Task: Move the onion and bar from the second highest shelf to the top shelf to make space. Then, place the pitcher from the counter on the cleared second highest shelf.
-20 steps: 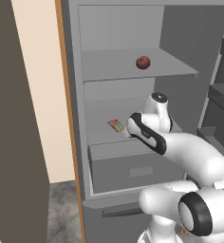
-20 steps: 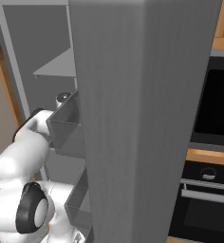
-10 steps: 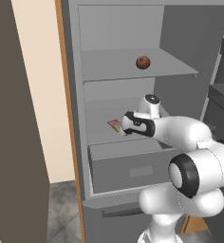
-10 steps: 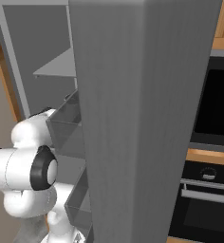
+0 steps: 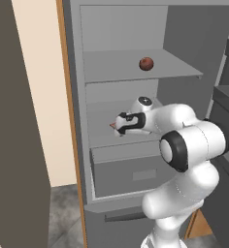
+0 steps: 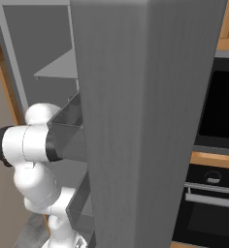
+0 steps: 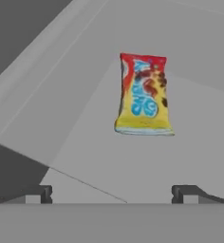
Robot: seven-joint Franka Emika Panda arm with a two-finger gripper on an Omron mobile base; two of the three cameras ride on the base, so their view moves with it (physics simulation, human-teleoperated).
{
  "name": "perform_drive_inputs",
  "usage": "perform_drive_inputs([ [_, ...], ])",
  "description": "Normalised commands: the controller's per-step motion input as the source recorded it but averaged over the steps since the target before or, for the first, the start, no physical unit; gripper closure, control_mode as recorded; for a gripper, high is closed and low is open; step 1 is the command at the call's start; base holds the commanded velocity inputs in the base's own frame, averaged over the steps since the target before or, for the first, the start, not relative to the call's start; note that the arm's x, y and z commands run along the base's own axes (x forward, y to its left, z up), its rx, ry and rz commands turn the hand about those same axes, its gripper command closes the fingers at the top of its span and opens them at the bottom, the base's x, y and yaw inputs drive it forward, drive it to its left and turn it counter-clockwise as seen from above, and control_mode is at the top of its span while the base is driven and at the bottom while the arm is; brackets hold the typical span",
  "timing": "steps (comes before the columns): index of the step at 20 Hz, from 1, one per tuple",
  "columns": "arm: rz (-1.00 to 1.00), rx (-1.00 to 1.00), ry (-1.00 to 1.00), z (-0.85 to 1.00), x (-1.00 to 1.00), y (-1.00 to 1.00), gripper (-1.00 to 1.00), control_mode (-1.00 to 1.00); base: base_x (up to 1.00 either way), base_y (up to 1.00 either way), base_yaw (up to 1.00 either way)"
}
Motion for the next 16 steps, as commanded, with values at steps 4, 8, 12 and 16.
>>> perform_drive_inputs([
  [4,0.0,0.0,0.0,-0.16,0.36,0.0,-1.0,-1.0,0.0,0.0,0.0],
  [8,0.0,0.0,0.0,-0.17,0.36,0.0,-1.0,-1.0,0.0,0.0,0.0],
  [12,0.0,0.0,0.0,-0.18,0.38,0.0,-1.0,-1.0,0.0,0.0,0.0],
  [16,0.0,0.0,0.0,-0.23,0.4,0.0,-1.0,-1.0,0.0,0.0,0.0],
])
